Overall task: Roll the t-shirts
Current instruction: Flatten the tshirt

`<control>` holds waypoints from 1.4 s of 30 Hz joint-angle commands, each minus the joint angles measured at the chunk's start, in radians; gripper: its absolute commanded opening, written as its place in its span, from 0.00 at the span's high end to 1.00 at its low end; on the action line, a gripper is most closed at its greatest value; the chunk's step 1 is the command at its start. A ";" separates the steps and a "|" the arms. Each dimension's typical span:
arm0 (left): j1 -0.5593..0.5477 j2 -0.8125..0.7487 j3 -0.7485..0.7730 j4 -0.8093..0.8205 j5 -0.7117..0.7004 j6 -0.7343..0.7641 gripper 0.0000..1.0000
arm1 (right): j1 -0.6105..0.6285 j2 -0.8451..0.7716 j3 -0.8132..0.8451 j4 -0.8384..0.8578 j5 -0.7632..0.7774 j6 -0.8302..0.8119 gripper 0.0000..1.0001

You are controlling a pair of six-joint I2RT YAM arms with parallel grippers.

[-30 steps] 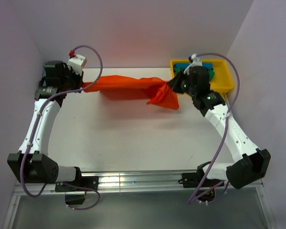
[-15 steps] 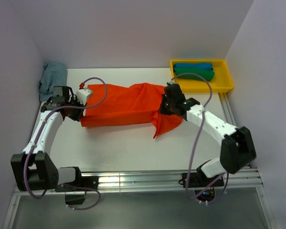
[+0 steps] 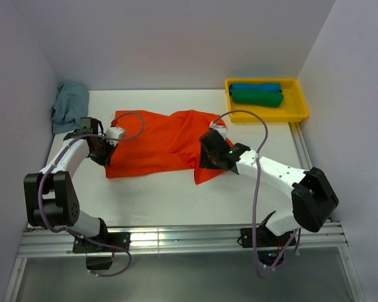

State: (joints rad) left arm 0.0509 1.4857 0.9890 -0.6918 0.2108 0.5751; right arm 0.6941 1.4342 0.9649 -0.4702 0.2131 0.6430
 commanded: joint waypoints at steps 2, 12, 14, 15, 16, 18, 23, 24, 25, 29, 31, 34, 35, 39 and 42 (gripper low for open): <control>0.003 -0.002 -0.001 0.025 0.001 0.023 1.00 | 0.143 0.041 -0.022 0.010 0.097 0.109 0.49; 0.003 -0.016 -0.006 0.012 -0.001 0.031 1.00 | 0.260 0.258 0.040 -0.031 0.198 0.187 0.49; 0.003 -0.021 -0.007 0.014 -0.004 0.029 1.00 | 0.263 0.279 0.052 -0.062 0.222 0.202 0.51; 0.003 -0.024 -0.010 0.014 -0.004 0.029 1.00 | 0.263 0.288 0.051 -0.070 0.248 0.210 0.54; 0.001 -0.030 -0.012 0.017 -0.004 0.028 1.00 | 0.265 0.284 0.043 -0.071 0.253 0.214 0.57; 0.003 -0.039 -0.018 0.015 -0.002 0.031 1.00 | 0.265 0.255 0.008 -0.035 0.249 0.208 0.68; 0.003 -0.065 -0.029 0.006 -0.002 0.034 1.00 | 0.265 0.180 -0.025 -0.025 0.284 0.211 0.92; 0.003 -0.071 -0.029 0.005 -0.001 0.035 1.00 | 0.265 0.163 -0.032 -0.033 0.290 0.214 0.94; 0.003 -0.088 -0.030 0.002 -0.004 0.035 1.00 | 0.265 0.144 -0.038 -0.054 0.296 0.219 0.96; 0.003 -0.128 -0.036 -0.015 -0.007 0.035 1.00 | 0.266 0.011 -0.066 -0.146 0.325 0.257 0.99; 0.003 -0.154 -0.044 -0.018 -0.013 0.035 1.00 | 0.265 -0.096 -0.092 -0.179 0.328 0.287 0.99; 0.003 -0.186 -0.067 -0.029 -0.008 0.042 1.00 | 0.265 -0.245 -0.127 -0.275 0.338 0.337 1.00; 0.003 -0.195 -0.084 -0.031 -0.008 0.046 1.00 | 0.266 -0.280 -0.135 -0.297 0.341 0.351 1.00; 0.003 -0.243 -0.142 -0.032 -0.028 0.060 1.00 | 0.269 -0.476 -0.184 -0.393 0.351 0.453 1.00; 0.003 -0.288 -0.191 -0.029 -0.057 0.075 1.00 | 0.272 -0.599 -0.213 -0.473 0.370 0.530 1.00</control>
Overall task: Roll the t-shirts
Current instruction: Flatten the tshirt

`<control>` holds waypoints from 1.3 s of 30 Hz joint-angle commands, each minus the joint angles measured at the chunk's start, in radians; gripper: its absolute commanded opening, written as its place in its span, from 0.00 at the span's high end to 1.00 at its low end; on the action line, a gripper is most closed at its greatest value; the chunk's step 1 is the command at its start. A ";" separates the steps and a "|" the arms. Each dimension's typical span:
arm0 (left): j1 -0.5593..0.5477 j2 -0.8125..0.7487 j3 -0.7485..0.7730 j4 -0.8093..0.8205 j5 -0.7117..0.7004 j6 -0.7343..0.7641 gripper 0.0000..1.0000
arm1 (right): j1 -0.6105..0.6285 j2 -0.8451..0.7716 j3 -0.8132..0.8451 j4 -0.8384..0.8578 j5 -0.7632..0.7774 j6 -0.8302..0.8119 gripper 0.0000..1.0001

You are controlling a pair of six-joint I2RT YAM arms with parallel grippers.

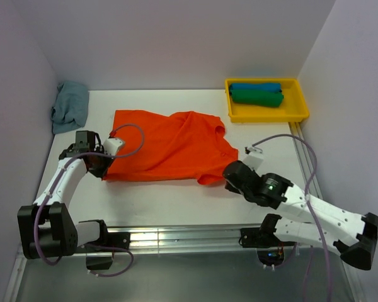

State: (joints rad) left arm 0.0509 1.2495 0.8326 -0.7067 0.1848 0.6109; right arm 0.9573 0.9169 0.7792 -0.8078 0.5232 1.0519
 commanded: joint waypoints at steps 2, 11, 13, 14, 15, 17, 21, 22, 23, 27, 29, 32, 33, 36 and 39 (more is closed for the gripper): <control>0.003 -0.087 -0.068 -0.022 -0.044 0.052 1.00 | 0.008 -0.143 -0.037 -0.200 0.075 0.155 1.00; 0.003 -0.159 -0.118 -0.043 -0.065 0.052 1.00 | 0.008 -0.375 -0.072 -0.292 0.081 0.252 1.00; 0.003 -0.171 -0.081 -0.048 -0.041 0.043 1.00 | 0.008 -0.363 -0.057 -0.254 0.092 0.223 1.00; 0.003 -0.171 -0.063 -0.043 -0.032 0.024 1.00 | 0.008 -0.327 -0.041 -0.243 0.109 0.209 1.00; 0.003 -0.167 -0.038 -0.012 -0.024 0.007 1.00 | 0.006 -0.294 0.018 -0.235 0.160 0.163 1.00; 0.003 -0.125 0.047 0.024 -0.006 -0.049 1.00 | -0.047 -0.163 0.104 -0.194 0.195 0.076 1.00; 0.003 0.002 0.216 0.124 0.047 -0.146 1.00 | -0.309 0.026 0.303 0.098 0.034 -0.319 1.00; 0.003 0.061 0.283 0.171 0.050 -0.157 1.00 | -0.363 0.078 0.348 0.167 -0.074 -0.366 1.00; 0.001 0.095 0.324 0.193 0.056 -0.190 1.00 | -0.455 0.200 0.467 0.176 -0.098 -0.403 1.00; 0.001 0.290 0.557 0.326 0.027 -0.295 1.00 | -0.558 0.465 0.771 0.249 -0.198 -0.580 1.00; -0.002 0.401 0.692 0.425 -0.001 -0.345 1.00 | -0.594 0.579 0.875 0.326 -0.278 -0.618 1.00; -0.011 0.582 0.977 0.443 -0.070 -0.395 1.00 | -0.658 0.775 1.256 0.345 -0.336 -0.688 1.00; -0.011 0.635 1.073 0.425 -0.079 -0.404 1.00 | -0.667 0.834 1.363 0.331 -0.341 -0.699 1.00; -0.013 0.859 1.495 0.408 -0.120 -0.433 1.00 | -0.692 1.046 1.748 0.286 -0.345 -0.748 1.00; -0.014 0.909 1.594 0.517 -0.168 -0.435 1.00 | -0.709 1.094 1.792 0.415 -0.353 -0.776 1.00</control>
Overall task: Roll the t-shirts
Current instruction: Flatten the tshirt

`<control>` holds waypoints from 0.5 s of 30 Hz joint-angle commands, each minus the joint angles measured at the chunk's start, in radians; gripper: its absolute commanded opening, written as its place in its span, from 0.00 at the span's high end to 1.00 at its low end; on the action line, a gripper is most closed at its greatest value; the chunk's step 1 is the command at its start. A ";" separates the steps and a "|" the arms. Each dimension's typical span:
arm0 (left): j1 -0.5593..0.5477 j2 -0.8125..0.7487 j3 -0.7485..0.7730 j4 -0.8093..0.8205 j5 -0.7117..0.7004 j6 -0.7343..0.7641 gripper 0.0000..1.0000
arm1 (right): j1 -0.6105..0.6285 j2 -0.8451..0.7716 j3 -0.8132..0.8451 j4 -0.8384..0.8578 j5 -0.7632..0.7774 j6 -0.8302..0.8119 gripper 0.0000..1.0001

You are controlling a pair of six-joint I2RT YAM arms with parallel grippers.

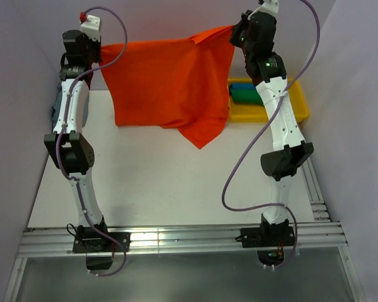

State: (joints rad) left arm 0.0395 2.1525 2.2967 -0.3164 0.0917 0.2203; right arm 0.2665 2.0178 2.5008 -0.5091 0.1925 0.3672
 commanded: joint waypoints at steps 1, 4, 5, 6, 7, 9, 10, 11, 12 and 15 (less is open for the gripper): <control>-0.004 -0.017 0.100 0.187 -0.082 -0.045 1.00 | -0.023 -0.027 0.019 0.255 -0.021 -0.099 1.00; 0.000 -0.112 -0.059 0.413 -0.087 -0.048 1.00 | -0.026 -0.138 -0.216 0.505 0.004 -0.139 1.00; 0.000 -0.123 -0.069 0.434 -0.087 -0.048 1.00 | -0.027 -0.139 -0.211 0.541 0.011 -0.151 1.00; 0.000 -0.117 -0.059 0.441 -0.118 -0.047 1.00 | -0.027 -0.125 -0.180 0.546 0.012 -0.158 1.00; 0.002 -0.109 -0.019 0.441 -0.122 -0.050 1.00 | -0.029 -0.091 -0.146 0.553 0.015 -0.166 1.00; 0.010 -0.089 0.029 0.435 -0.118 -0.045 1.00 | -0.029 -0.061 -0.073 0.573 0.012 -0.185 1.00; 0.011 -0.057 0.088 0.428 -0.125 -0.038 1.00 | -0.030 -0.033 -0.050 0.583 0.016 -0.191 1.00; 0.011 -0.042 0.116 0.419 -0.130 -0.018 1.00 | -0.030 -0.022 -0.010 0.587 0.022 -0.201 1.00; 0.011 -0.016 0.134 0.422 -0.138 -0.010 1.00 | -0.032 -0.016 -0.007 0.599 0.022 -0.203 1.00; 0.013 0.007 0.147 0.459 -0.150 0.024 1.00 | -0.041 -0.034 -0.072 0.685 0.022 -0.206 1.00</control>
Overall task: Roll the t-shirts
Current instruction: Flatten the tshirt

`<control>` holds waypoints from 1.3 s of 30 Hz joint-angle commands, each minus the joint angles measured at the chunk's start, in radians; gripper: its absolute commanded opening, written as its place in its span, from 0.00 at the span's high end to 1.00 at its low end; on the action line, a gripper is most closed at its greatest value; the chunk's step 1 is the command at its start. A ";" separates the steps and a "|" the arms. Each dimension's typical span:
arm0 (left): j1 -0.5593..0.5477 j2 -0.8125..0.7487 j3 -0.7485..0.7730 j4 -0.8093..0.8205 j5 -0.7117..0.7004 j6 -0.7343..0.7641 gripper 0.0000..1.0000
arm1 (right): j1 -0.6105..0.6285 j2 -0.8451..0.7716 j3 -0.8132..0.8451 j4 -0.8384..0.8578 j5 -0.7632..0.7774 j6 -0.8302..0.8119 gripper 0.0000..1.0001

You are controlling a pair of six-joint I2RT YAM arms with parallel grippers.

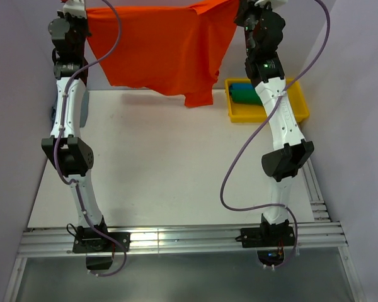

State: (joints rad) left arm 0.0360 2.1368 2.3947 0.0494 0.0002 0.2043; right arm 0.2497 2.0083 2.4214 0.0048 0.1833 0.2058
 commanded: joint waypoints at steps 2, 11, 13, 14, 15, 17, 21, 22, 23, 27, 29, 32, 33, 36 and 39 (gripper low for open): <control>0.018 0.031 0.043 0.125 -0.068 0.049 1.00 | -0.030 -0.023 -0.002 0.201 0.033 -0.049 1.00; 0.030 -0.018 -0.144 0.124 -0.042 0.055 1.00 | -0.035 -0.222 -0.480 0.342 0.058 -0.023 1.00; 0.047 -0.093 -0.281 0.133 -0.031 0.043 1.00 | -0.033 -0.348 -0.629 0.391 0.058 -0.003 1.00; 0.053 -0.125 -0.336 0.133 -0.008 0.037 1.00 | -0.033 -0.391 -0.760 0.399 0.062 0.013 1.00; 0.067 -0.188 -0.429 0.124 0.010 0.037 1.00 | -0.033 -0.434 -0.824 0.402 0.070 0.026 1.00; 0.074 -0.257 -0.536 0.110 0.044 0.053 1.00 | -0.032 -0.552 -0.967 0.374 0.062 0.064 1.00; 0.076 -0.478 -0.858 0.026 0.127 0.118 1.00 | -0.018 -0.738 -1.174 0.194 0.045 0.154 1.00; 0.076 -0.512 -0.908 0.006 0.141 0.135 1.00 | -0.012 -0.769 -1.211 0.164 0.042 0.168 1.00; 0.076 -0.546 -0.957 -0.046 0.158 0.151 1.00 | -0.006 -0.804 -1.255 0.138 0.048 0.185 1.00; 0.076 -0.724 -1.199 -0.204 0.202 0.240 1.00 | 0.039 -1.004 -1.461 -0.026 0.050 0.277 1.00; 0.076 -0.790 -1.255 -0.275 0.222 0.286 1.00 | 0.080 -1.063 -1.561 -0.089 0.057 0.334 1.00; 0.076 -0.868 -1.351 -0.407 0.239 0.352 1.00 | 0.163 -1.146 -1.659 -0.225 0.085 0.430 1.00; 0.076 -0.883 -1.388 -0.489 0.244 0.392 1.00 | 0.181 -1.183 -1.706 -0.288 0.097 0.487 1.00; 0.076 -0.939 -1.451 -0.595 0.265 0.452 1.00 | 0.227 -1.259 -1.769 -0.392 0.093 0.578 1.00; 0.076 -0.998 -1.526 -0.695 0.268 0.510 1.00 | 0.252 -1.321 -1.832 -0.477 0.079 0.671 1.00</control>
State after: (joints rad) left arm 0.1074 1.2171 0.9142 -0.4858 0.2398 0.5983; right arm 0.4820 0.7578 0.6075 -0.3435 0.2325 0.7364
